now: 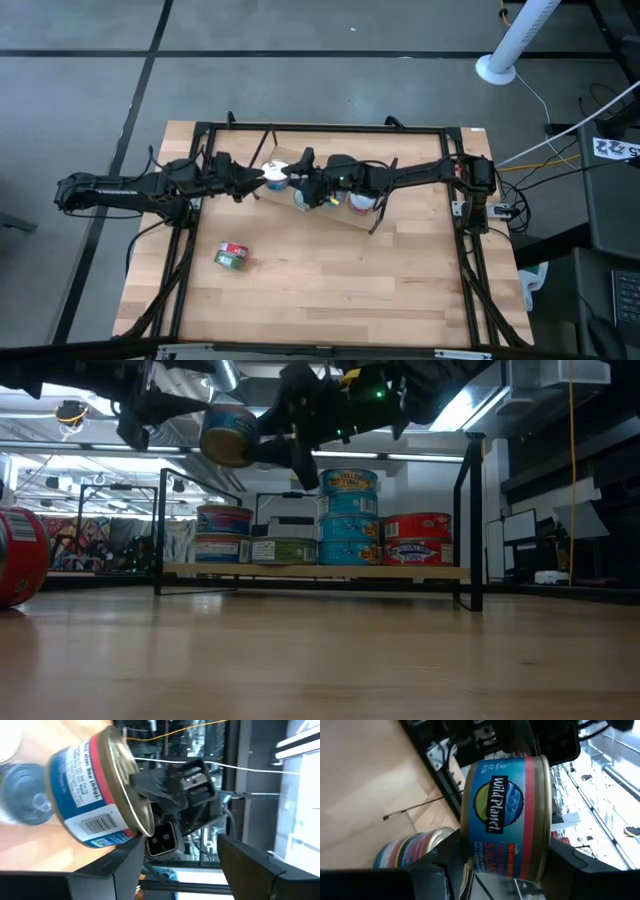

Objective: Stack canned seafood by type on shelf
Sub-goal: Stack the blue-pink tuna can on top of the blue-pink tuna can on the shelf

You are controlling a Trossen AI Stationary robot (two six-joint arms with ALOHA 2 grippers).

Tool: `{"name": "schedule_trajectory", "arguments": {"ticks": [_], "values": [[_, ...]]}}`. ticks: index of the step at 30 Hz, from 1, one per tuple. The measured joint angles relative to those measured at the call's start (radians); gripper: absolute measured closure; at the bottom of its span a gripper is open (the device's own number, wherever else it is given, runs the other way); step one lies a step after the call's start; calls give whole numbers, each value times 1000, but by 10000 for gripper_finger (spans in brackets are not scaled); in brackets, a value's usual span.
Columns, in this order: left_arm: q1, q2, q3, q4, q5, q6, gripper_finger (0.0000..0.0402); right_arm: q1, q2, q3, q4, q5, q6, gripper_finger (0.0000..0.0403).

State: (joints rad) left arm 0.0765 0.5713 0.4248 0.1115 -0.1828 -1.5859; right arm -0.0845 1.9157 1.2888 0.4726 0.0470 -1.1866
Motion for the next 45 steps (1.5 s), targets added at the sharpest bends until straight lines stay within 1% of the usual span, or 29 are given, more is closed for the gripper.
{"name": "schedule_trajectory", "arguments": {"ticks": [4,6,9,11,16,19,21,28,33,45], "values": [[0,1,0,31,-2,8,160,-11,4,0,27,-24,55,212],[1,-1,0,46,-4,17,160,-20,20,1,68,-37,84,212],[2,-1,0,58,-11,21,160,-22,57,14,70,-47,97,212],[2,1,0,73,-10,33,160,-21,83,20,53,-16,91,212],[3,-14,1,88,-9,66,160,-20,151,83,50,59,61,212],[3,-21,1,92,-7,86,160,-22,167,94,45,125,22,212],[3,-23,1,90,-7,97,160,-29,169,95,45,145,3,212],[3,-14,1,81,-6,149,160,-49,168,97,27,152,1,212],[3,-4,1,79,-7,150,160,-60,167,97,-7,145,5,212],[3,7,1,79,-9,149,160,-74,165,97,-17,118,7,212]]}}
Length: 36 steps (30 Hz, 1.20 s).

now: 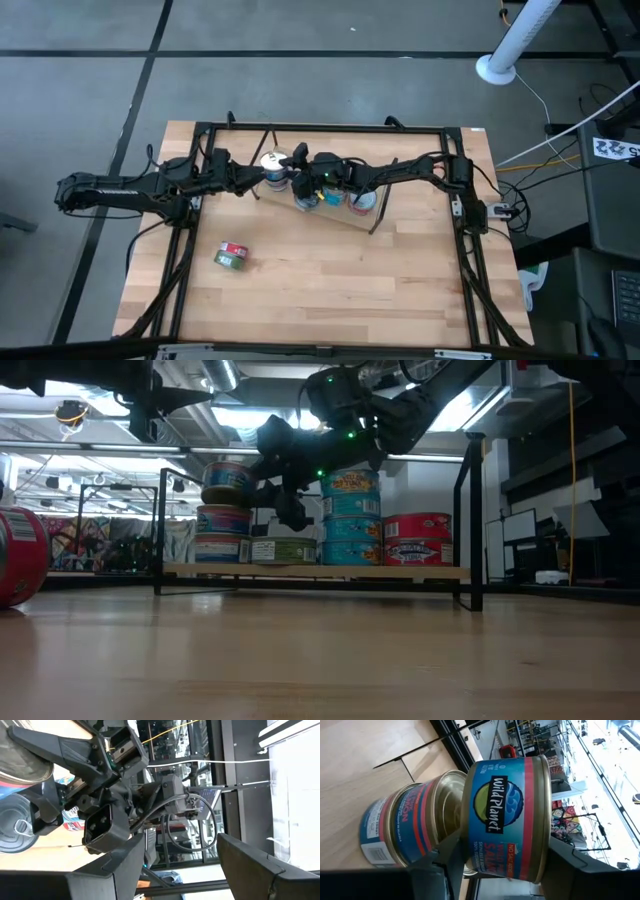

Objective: Stack canned seafood by type on shelf
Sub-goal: Stack the blue-pink tuna can on top of the blue-pink tuna can on the shelf

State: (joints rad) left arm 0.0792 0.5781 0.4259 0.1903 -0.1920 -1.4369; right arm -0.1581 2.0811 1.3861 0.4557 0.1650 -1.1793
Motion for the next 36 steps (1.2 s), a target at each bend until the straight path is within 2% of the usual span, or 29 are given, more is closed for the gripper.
{"name": "schedule_trajectory", "arguments": {"ticks": [5,17,22,36], "values": [[0,0,0,0,0,-1,160,0,0,0,-7,0,0,204],[0,0,0,0,0,0,160,0,0,0,-3,0,0,137],[0,0,0,0,0,4,160,0,0,-1,16,-6,0,132],[0,0,0,0,0,5,160,2,0,-1,14,-117,3,132]]}}
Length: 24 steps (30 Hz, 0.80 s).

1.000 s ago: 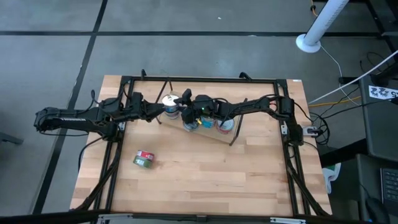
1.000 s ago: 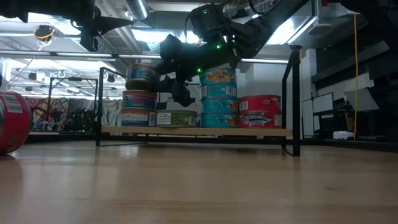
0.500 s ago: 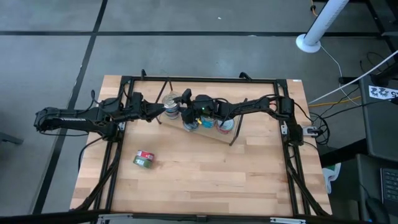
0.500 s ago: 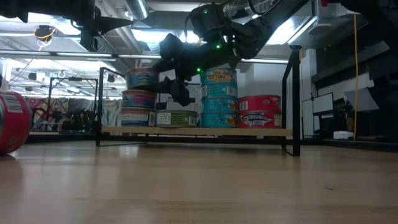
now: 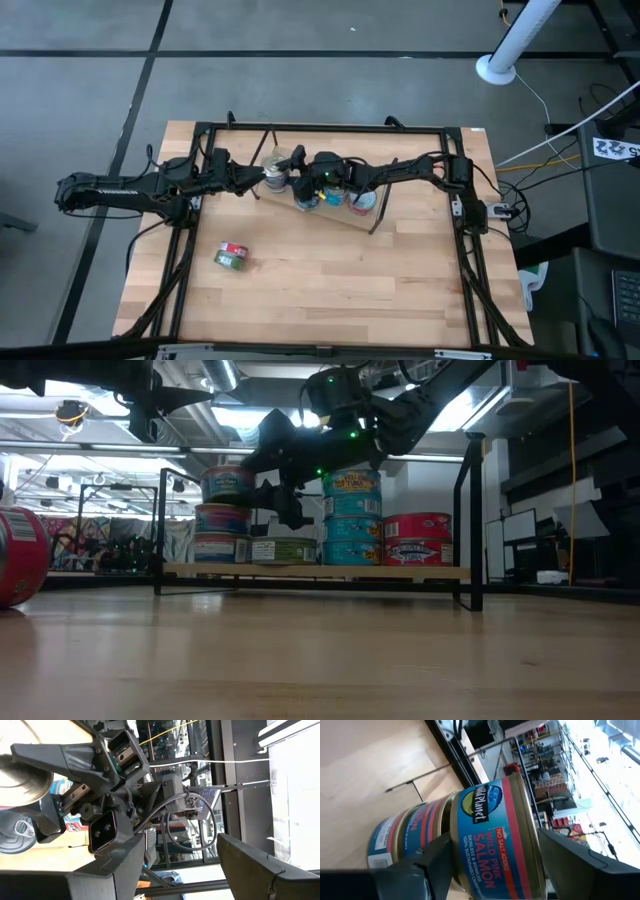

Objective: Stack canned seafood by type on shelf
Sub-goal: Stack the blue-pink tuna can on top of the blue-pink tuna can on the shelf

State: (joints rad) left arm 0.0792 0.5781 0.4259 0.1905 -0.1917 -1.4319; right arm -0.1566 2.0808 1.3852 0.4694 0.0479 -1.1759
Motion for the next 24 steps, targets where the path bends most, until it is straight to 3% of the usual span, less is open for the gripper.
{"name": "schedule_trajectory", "arguments": {"ticks": [5,13,24], "values": [[0,0,0,0,0,0,160,-1,0,4,-2,-62,2,132],[0,0,0,0,0,1,160,-1,2,61,-5,-66,0,132],[0,0,0,0,0,1,160,-1,0,89,-200,-67,-1,132]]}}
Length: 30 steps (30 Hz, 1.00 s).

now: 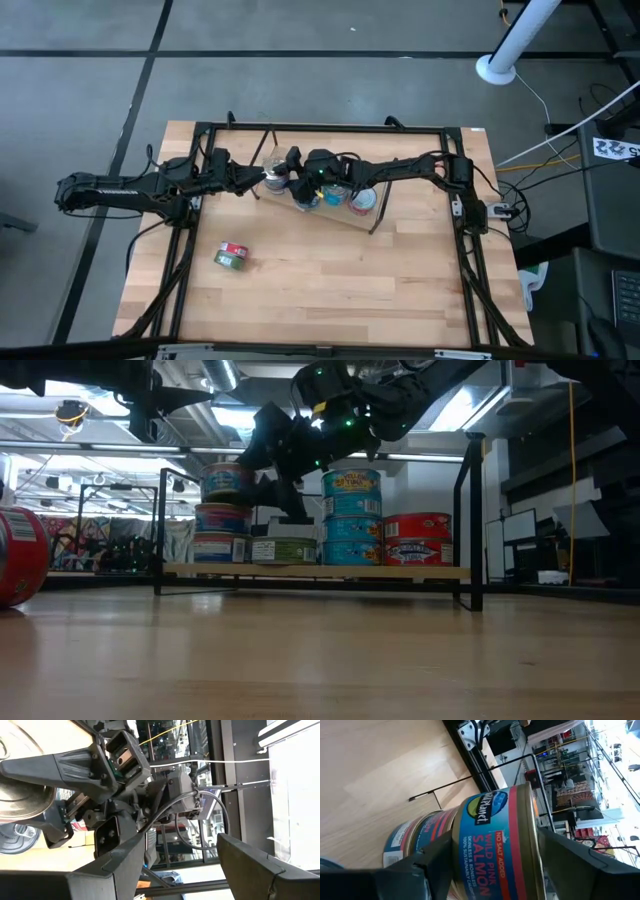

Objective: Stack canned seafood by type on shelf
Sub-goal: Stack the blue-pink tuna can on top of the blue-pink tuna can on the shelf

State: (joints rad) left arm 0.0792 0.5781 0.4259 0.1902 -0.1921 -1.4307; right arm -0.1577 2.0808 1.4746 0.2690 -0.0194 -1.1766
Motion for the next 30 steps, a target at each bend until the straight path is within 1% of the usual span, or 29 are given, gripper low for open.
{"name": "schedule_trajectory", "arguments": {"ticks": [6,10,14,18,20,22,25,30], "values": [[0,0,0,-8,0,0,160,0,0,-1,15,0,2,132],[0,0,0,-8,0,6,160,0,0,19,-26,0,3,132],[0,23,0,-31,-2,134,160,0,0,34,-60,0,4,132],[0,92,-1,-44,-11,312,160,0,0,34,-59,0,5,132],[-1,125,-1,-16,-10,414,160,0,0,34,-59,0,5,132],[-3,160,-1,-20,-7,477,160,0,0,34,-59,0,5,132],[-11,204,-1,-16,0,493,160,0,0,34,-59,0,5,132],[-45,257,-1,-9,-1,463,160,0,0,34,-57,0,5,132]]}}
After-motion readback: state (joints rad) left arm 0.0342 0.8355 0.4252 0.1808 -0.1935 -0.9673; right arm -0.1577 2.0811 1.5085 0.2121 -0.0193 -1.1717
